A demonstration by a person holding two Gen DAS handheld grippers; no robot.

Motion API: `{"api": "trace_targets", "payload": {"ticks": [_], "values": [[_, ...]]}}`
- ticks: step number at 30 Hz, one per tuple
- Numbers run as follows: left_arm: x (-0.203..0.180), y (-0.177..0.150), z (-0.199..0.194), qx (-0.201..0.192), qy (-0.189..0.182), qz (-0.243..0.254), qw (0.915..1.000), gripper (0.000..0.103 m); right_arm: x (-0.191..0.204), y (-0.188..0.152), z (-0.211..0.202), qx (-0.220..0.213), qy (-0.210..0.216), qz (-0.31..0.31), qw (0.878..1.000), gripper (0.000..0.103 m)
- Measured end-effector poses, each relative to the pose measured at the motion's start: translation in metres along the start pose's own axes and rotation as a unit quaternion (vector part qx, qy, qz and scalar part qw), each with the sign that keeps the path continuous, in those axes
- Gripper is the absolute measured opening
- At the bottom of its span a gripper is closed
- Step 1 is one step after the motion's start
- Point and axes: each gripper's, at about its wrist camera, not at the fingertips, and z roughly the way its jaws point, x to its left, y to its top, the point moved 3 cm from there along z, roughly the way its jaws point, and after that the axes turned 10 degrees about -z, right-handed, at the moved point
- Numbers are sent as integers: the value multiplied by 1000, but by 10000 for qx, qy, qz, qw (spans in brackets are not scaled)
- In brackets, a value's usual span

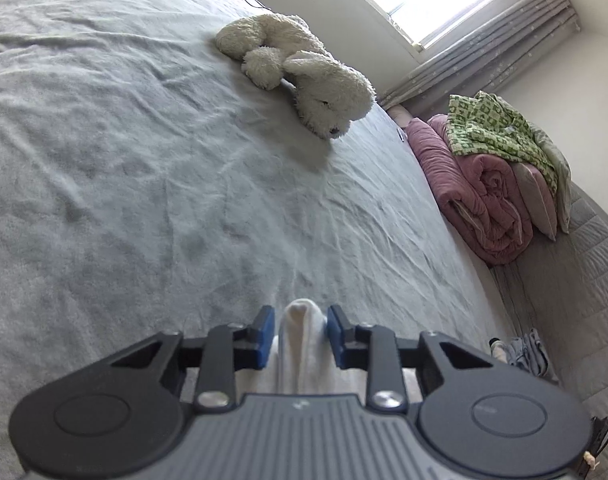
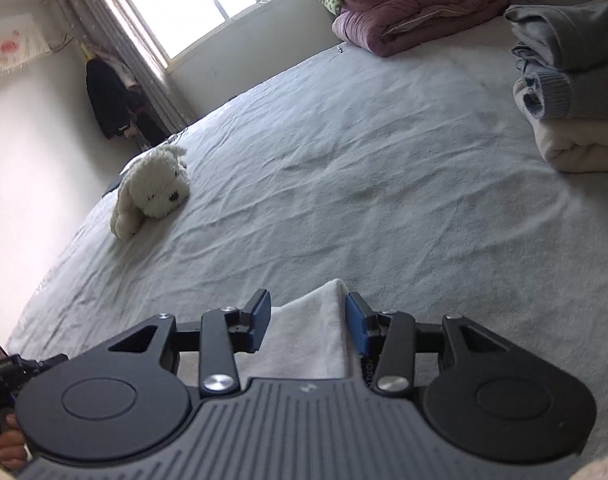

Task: Fold clothes
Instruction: 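Open both grippers and lay the folded white sweatshirt flat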

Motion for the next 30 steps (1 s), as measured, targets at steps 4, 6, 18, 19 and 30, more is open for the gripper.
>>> {"api": "trace_targets", "payload": {"ticks": [4,6,18,19,30], "values": [[-10,-8,-1,-309,232,393,9985,8,7,-10,11,-124,-457,-624,9969,8],[-15,-10,-6,-536,215,506,9970,8,13,-7,5,-410,-640,-825,9937,7],[-12,-32,19,-947,915,1414,9811,13,-2,-14,24,-363,-643,-1025,9920,6],[-13,-32,19,-962,963,1457,9799,13,-3,-13,24,-359,-626,-987,9925,5],[-35,-38,-11,-1512,1292,1644,9661,63,16,-8,-6,-717,-948,-890,9889,50]]}}
